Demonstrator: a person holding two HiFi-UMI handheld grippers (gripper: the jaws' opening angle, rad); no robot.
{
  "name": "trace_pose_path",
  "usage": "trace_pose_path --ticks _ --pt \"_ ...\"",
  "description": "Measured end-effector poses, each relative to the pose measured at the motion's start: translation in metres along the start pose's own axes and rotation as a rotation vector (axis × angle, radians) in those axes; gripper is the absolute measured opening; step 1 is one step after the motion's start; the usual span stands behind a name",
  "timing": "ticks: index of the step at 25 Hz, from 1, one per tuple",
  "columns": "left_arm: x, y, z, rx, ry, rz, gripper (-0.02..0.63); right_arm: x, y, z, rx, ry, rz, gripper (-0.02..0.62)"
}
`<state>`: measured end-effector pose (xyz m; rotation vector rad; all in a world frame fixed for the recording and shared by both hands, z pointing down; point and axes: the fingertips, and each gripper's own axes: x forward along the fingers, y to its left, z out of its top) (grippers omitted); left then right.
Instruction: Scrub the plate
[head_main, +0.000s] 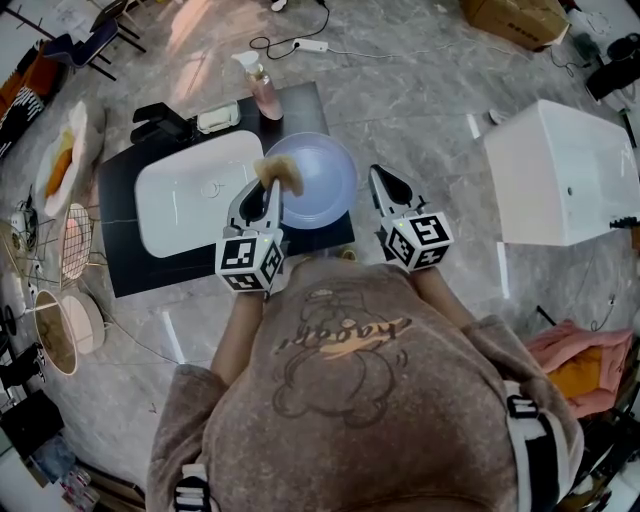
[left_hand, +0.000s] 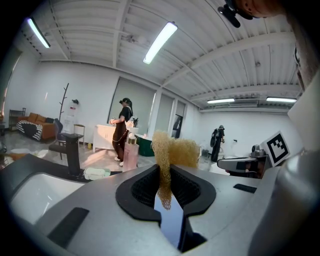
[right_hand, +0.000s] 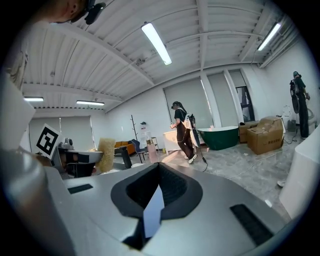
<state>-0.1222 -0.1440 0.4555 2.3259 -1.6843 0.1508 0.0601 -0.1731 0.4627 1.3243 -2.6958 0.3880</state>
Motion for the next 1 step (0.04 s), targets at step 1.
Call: trace_pose_path --ticks 1 --pt "-0.0002 0.0 -0.0005 0.0 0.002 0.001 0.063 0.0001 0.0007 -0.0003 -0.003 0.002 0.004 0.0"
